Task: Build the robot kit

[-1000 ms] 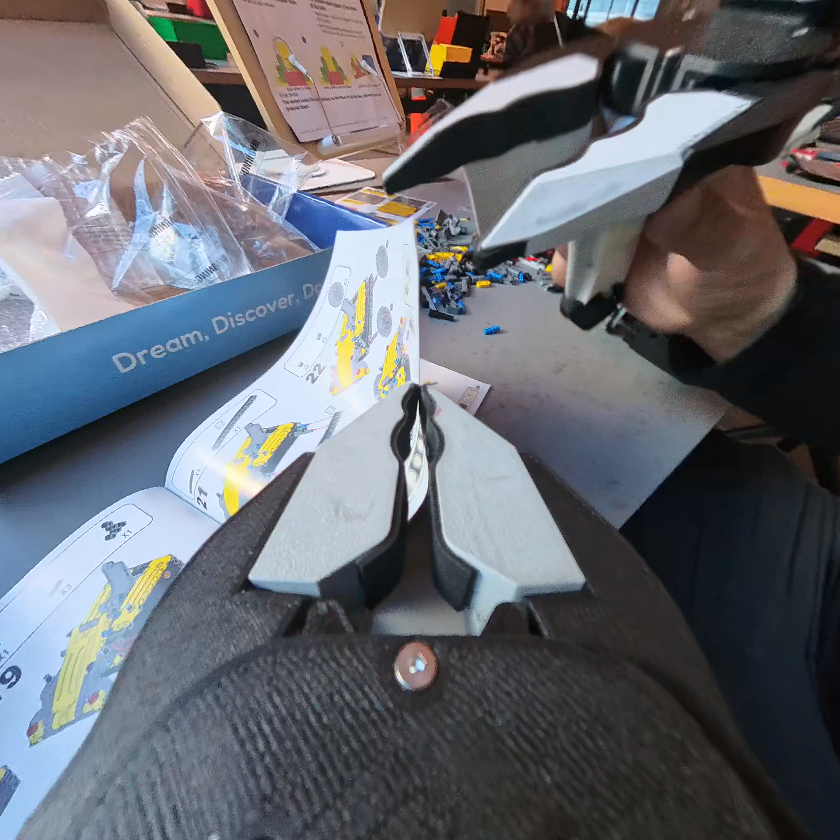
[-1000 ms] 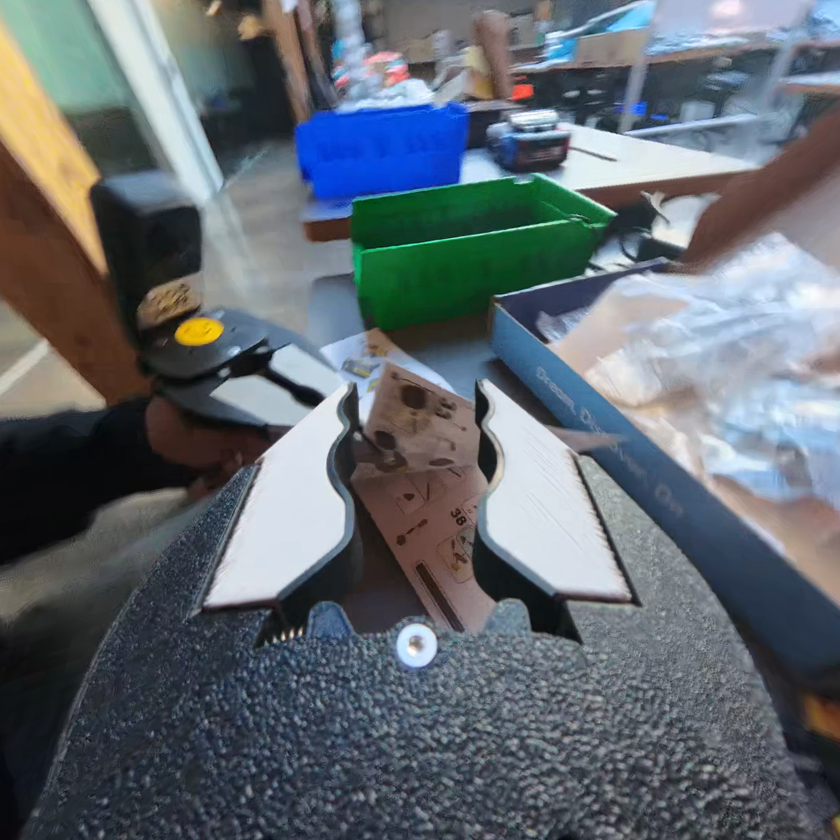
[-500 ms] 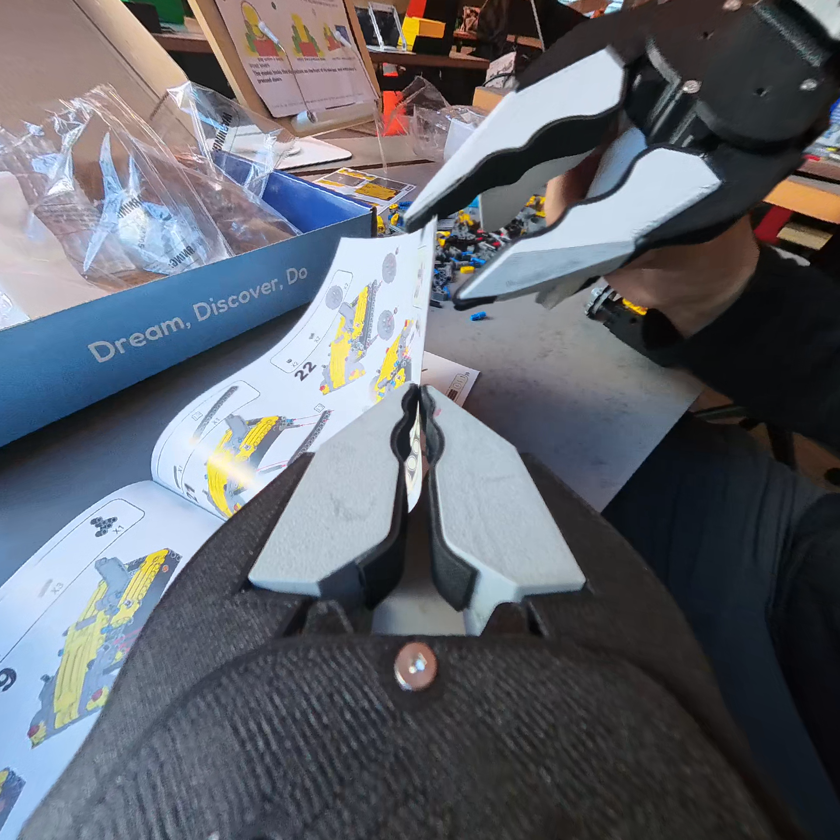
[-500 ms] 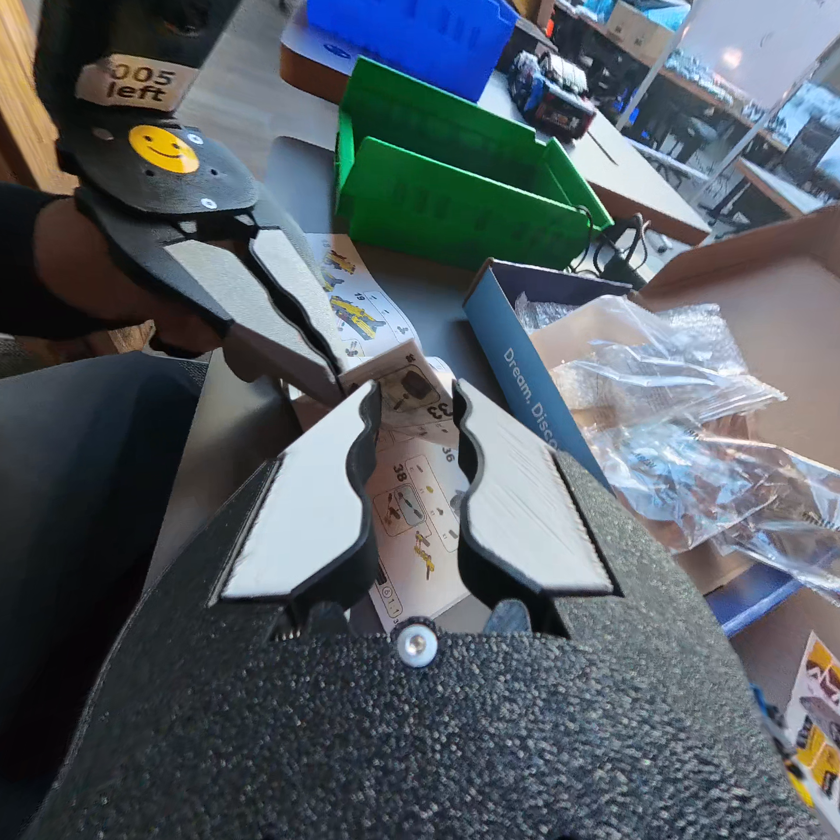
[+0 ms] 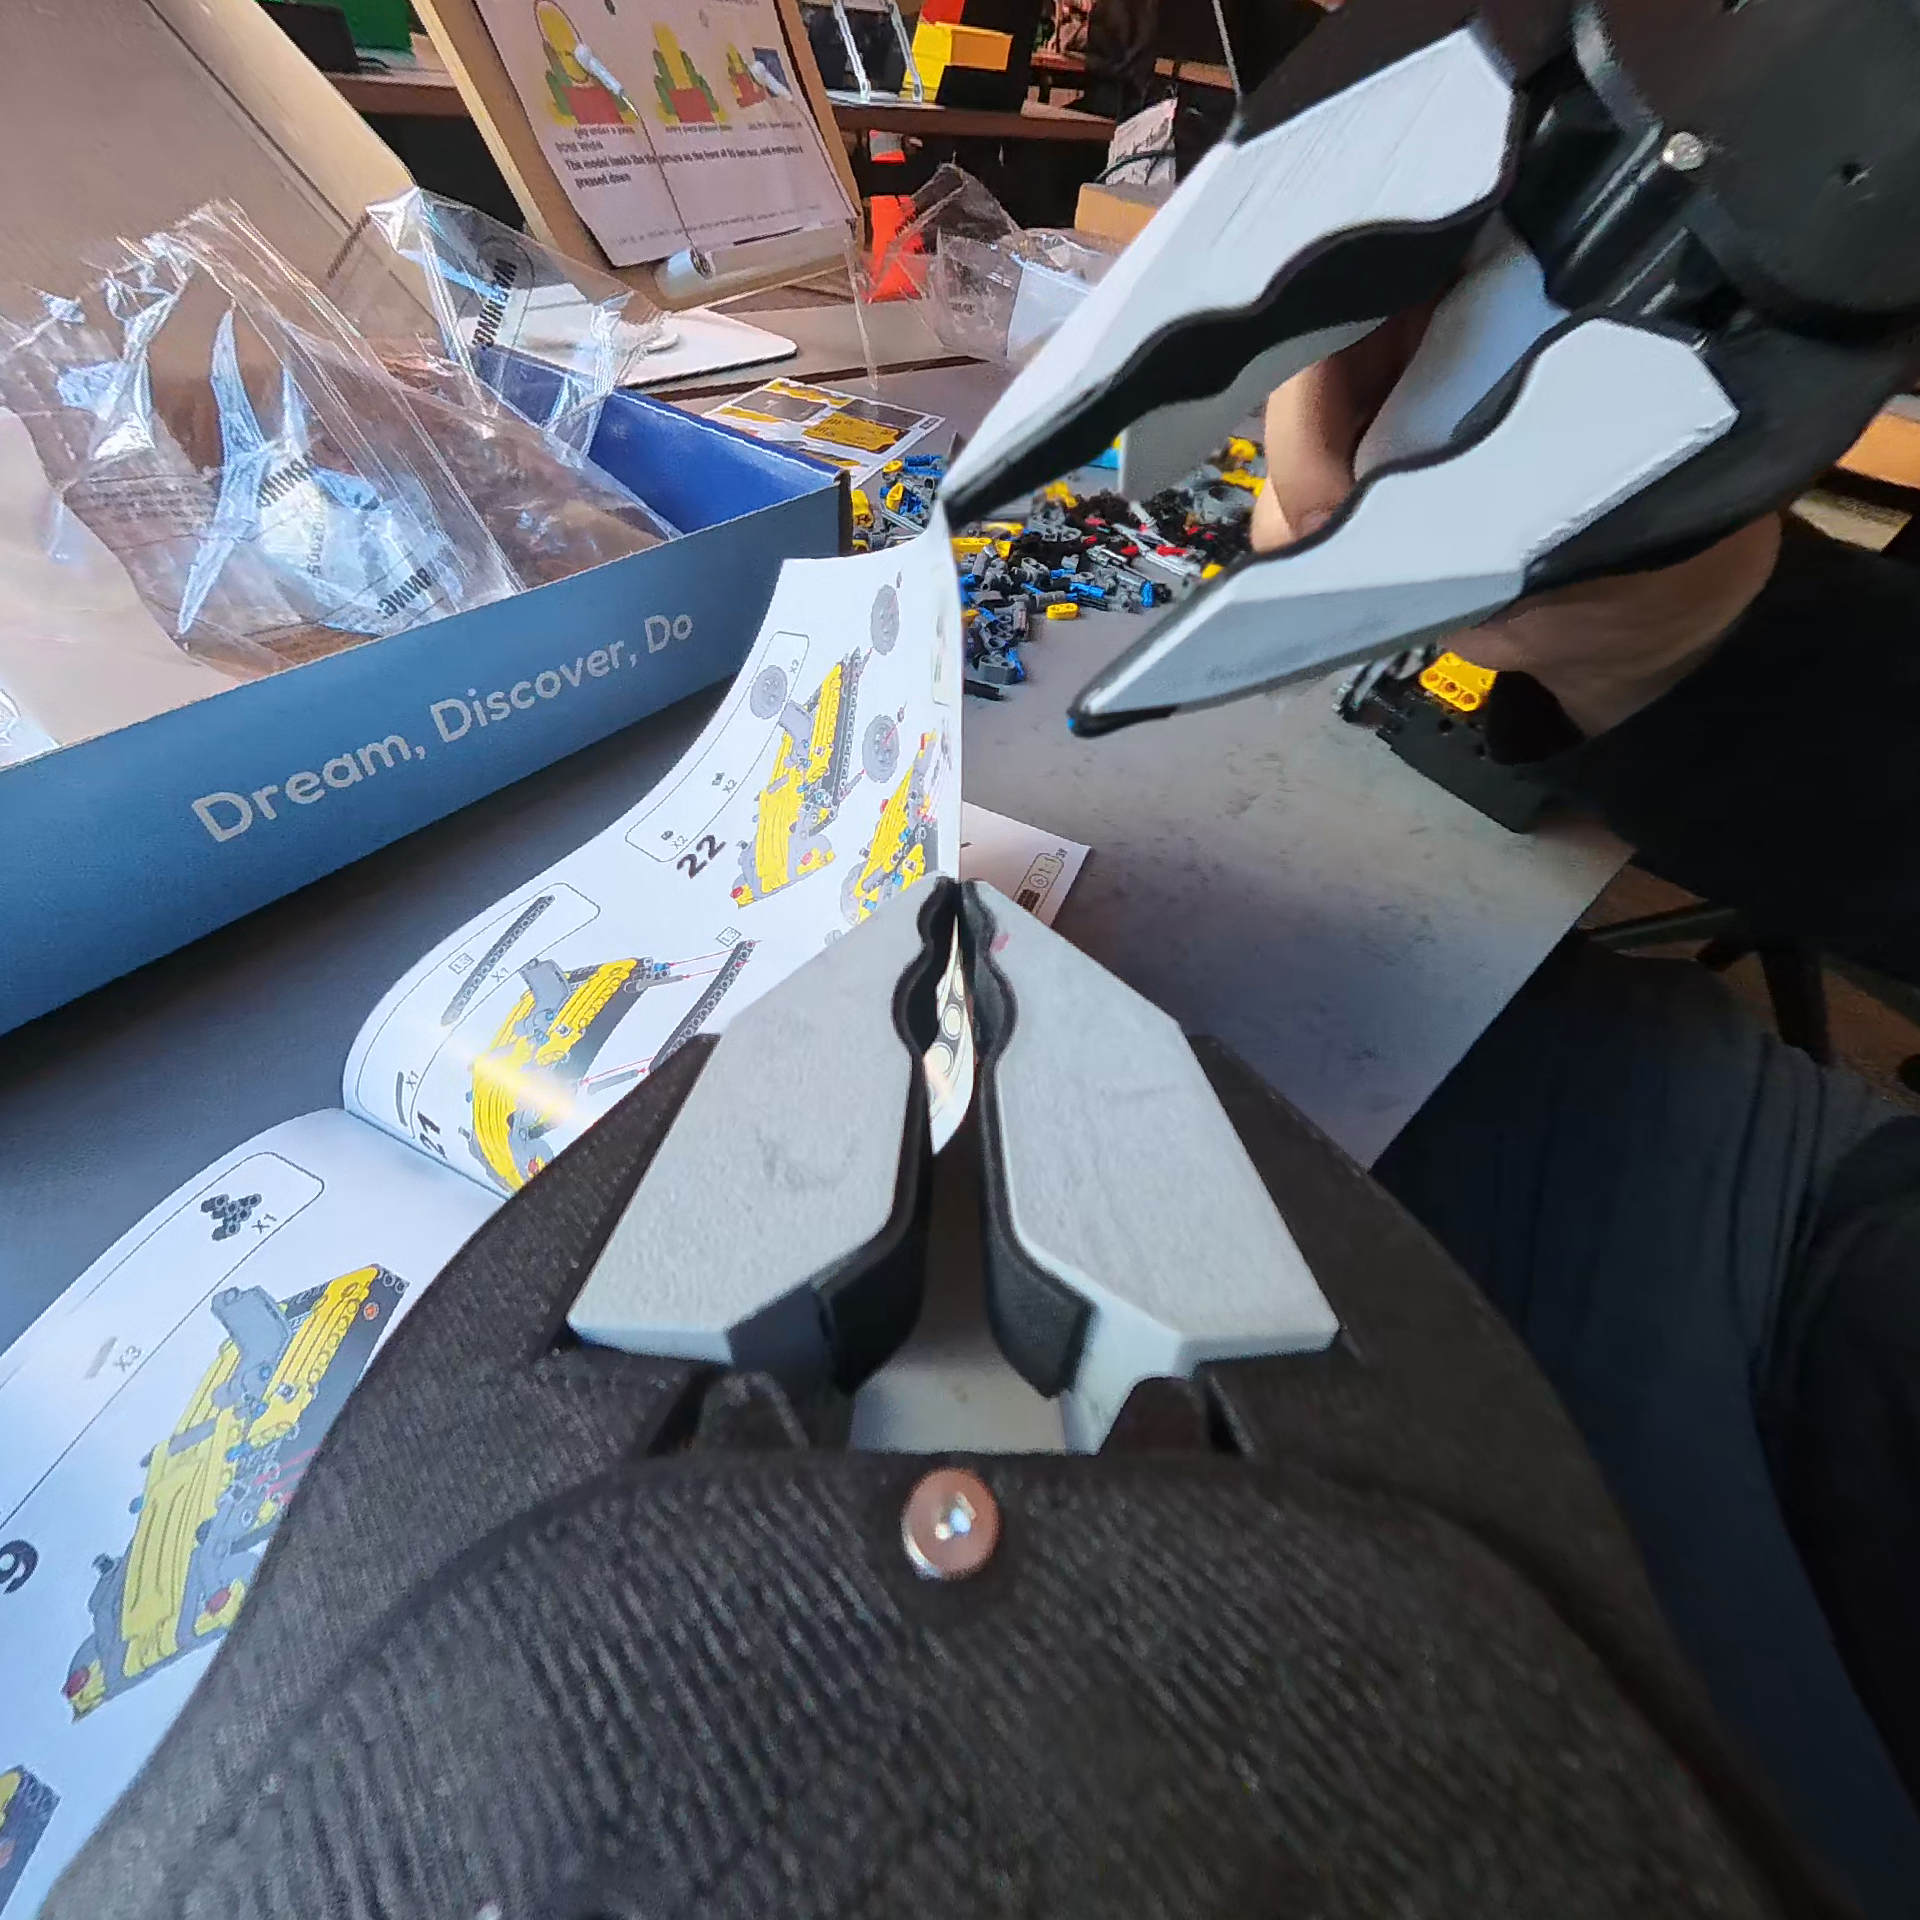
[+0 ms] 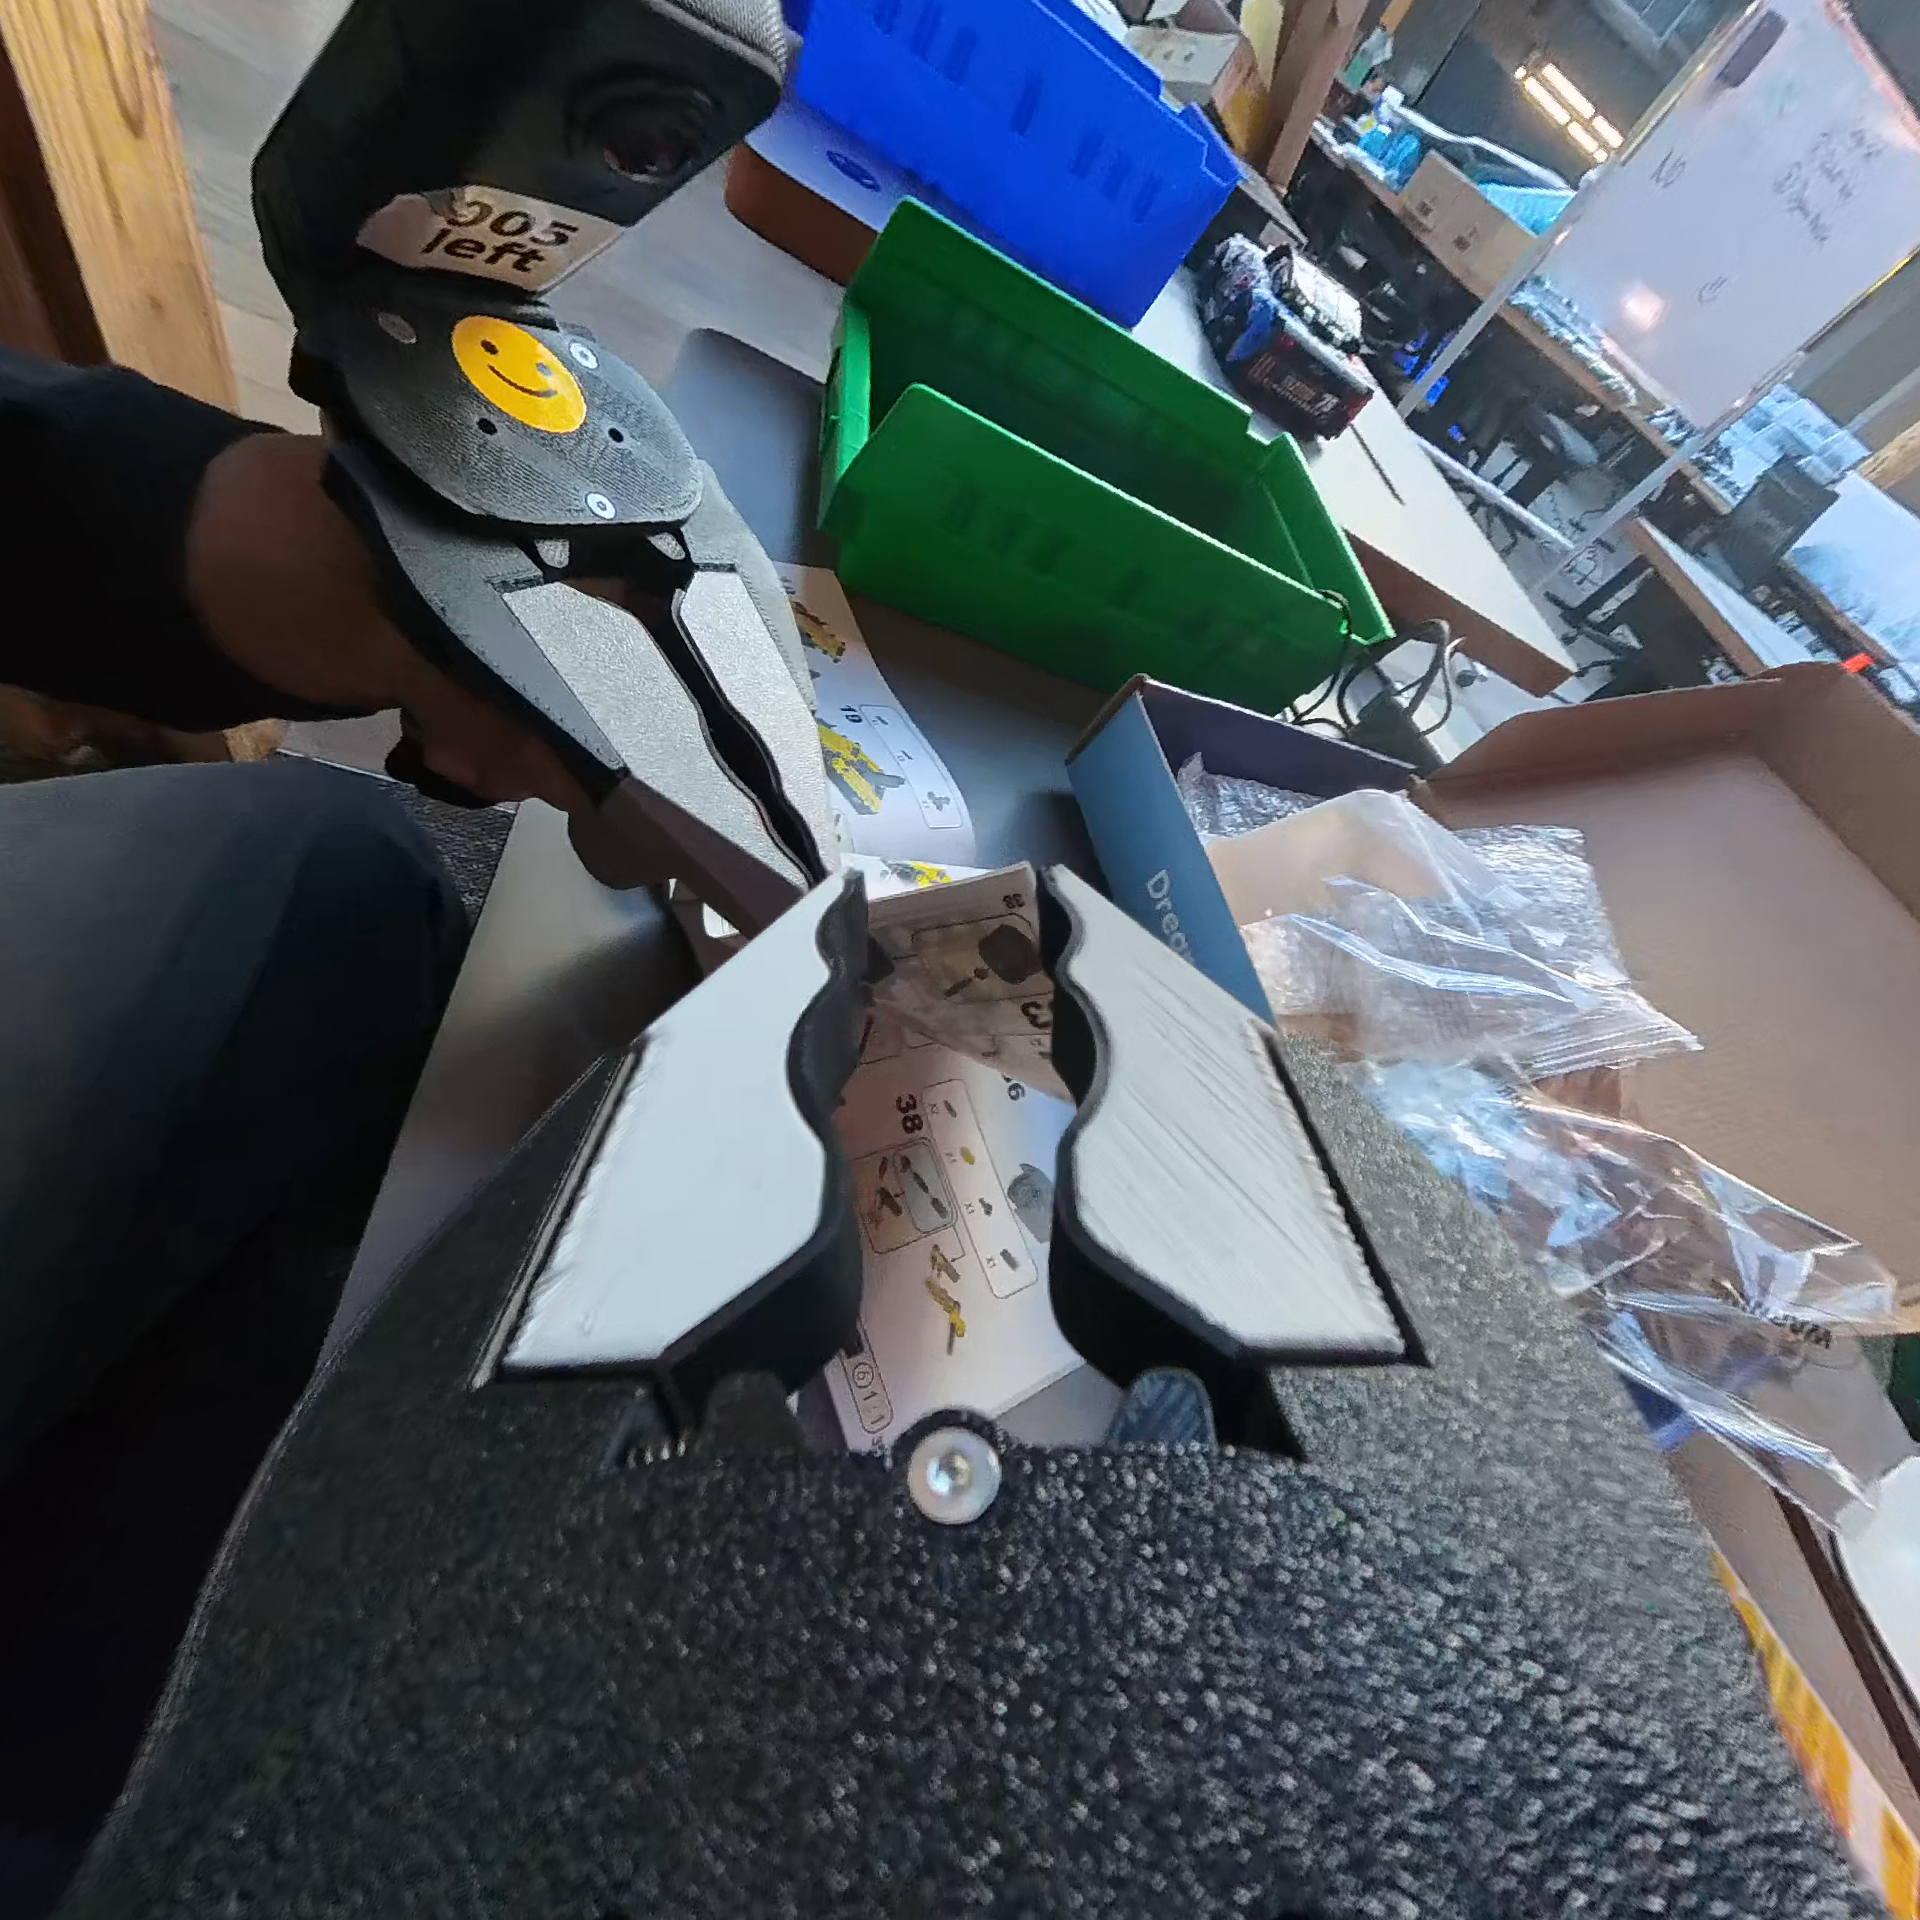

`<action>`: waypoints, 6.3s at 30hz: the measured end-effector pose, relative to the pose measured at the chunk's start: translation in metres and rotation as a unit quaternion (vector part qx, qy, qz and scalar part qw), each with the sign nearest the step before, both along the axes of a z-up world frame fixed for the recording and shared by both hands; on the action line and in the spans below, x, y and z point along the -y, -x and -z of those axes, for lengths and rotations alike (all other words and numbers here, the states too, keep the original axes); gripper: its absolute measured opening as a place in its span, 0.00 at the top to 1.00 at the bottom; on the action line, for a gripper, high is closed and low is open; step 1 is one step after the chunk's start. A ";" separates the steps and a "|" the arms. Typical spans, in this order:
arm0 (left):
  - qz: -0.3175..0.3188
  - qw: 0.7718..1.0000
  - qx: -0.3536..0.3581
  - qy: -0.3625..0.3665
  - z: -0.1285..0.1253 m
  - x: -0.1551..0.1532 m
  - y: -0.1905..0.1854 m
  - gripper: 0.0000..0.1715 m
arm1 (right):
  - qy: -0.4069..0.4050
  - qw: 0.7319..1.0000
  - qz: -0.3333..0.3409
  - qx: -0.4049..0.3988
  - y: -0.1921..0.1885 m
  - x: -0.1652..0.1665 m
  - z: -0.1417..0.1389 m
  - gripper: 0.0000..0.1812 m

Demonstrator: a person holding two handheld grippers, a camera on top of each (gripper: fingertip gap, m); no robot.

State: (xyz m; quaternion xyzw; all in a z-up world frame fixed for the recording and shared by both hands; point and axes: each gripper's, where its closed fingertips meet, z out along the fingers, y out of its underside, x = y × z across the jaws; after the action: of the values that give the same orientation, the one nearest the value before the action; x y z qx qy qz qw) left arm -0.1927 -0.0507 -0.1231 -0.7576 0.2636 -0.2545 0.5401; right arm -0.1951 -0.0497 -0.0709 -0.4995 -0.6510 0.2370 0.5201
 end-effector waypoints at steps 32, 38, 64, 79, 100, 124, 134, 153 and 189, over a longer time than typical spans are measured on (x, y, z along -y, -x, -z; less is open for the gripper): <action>-0.017 0.996 -0.085 -0.019 0.014 -0.003 -0.003 1.00 | 0.069 0.997 0.045 0.010 -0.017 -0.005 0.037 0.82; -0.026 0.996 -0.078 -0.024 0.010 -0.004 0.000 1.00 | 0.059 0.996 0.062 0.008 -0.019 -0.005 0.036 0.83; -0.032 0.986 -0.161 -0.036 0.013 -0.005 -0.006 0.78 | 0.539 0.822 0.019 -0.183 -0.004 -0.007 0.043 0.97; -0.025 0.955 -0.284 -0.078 0.007 -0.020 -0.009 0.98 | 0.524 0.825 -0.067 -0.201 -0.005 -0.001 0.019 1.00; -0.033 0.949 -0.284 -0.136 0.026 -0.003 -0.004 1.00 | 0.589 0.791 -0.022 -0.164 0.017 -0.030 0.019 0.78; -0.063 0.949 0.139 0.277 0.034 -0.049 0.049 0.78 | 0.542 0.837 0.045 -0.054 0.008 -0.024 0.078 0.80; -0.052 0.948 0.124 0.288 0.037 -0.066 0.019 0.72 | 0.540 0.837 0.055 -0.069 -0.007 -0.028 0.076 0.76; -0.017 0.949 0.140 0.281 0.033 -0.067 0.003 0.92 | 0.532 0.842 0.076 -0.047 -0.014 -0.032 0.085 0.76; -0.002 0.927 0.152 0.343 0.031 -0.069 0.003 0.65 | 0.529 0.844 0.086 -0.033 -0.023 -0.033 0.091 0.73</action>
State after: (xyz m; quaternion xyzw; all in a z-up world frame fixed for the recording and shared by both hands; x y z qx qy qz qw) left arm -0.1958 0.0179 -0.1545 -0.8496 0.0732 -0.4402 0.2811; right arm -0.1718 -0.0169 -0.1615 -0.7446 -0.3643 0.5158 0.2164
